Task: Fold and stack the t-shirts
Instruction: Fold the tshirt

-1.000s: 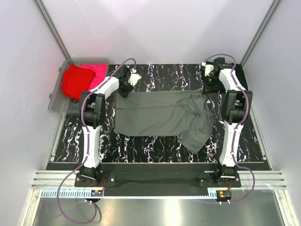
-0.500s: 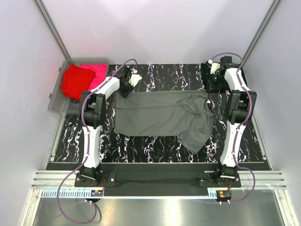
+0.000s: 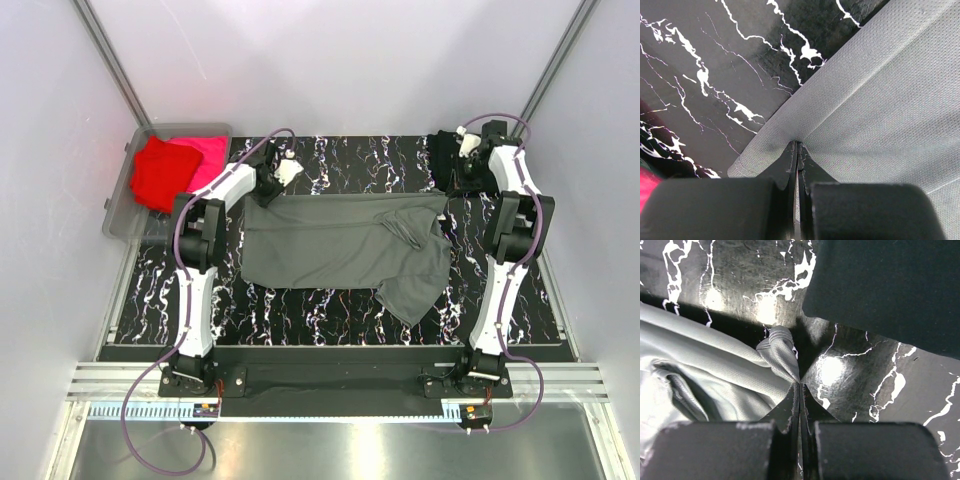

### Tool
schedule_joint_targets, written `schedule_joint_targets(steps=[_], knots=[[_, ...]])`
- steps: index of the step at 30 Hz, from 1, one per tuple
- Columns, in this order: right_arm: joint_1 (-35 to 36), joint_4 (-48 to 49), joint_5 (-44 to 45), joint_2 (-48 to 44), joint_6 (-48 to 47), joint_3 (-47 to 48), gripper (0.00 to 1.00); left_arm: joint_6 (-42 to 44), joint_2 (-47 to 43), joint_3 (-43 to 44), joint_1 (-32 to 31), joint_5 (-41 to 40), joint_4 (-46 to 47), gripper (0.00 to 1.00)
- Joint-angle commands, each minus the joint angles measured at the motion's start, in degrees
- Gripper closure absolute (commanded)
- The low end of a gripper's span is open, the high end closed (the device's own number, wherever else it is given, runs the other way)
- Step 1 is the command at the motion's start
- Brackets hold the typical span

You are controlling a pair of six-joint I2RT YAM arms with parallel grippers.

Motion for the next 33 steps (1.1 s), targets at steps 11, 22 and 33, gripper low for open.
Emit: schedule_joint_targets(steps=[11,22,33], knots=[[4.70,-0.44,6.87,-4.81,-7.66,7.54,0.61,1.47,2.44,1.32,-0.90,-2.22,-0.86,1.00],[11.02,-7.90,14.78,5.10,-17.77,20.45,0.68,1.03,1.65,0.70,-1.16,-1.87,-0.94,1.00],[11.74,-14.67,19.89,8.72,-22.96,22.31,0.74,0.85,1.82,0.79,-1.16,-1.87,-0.94,1.00]])
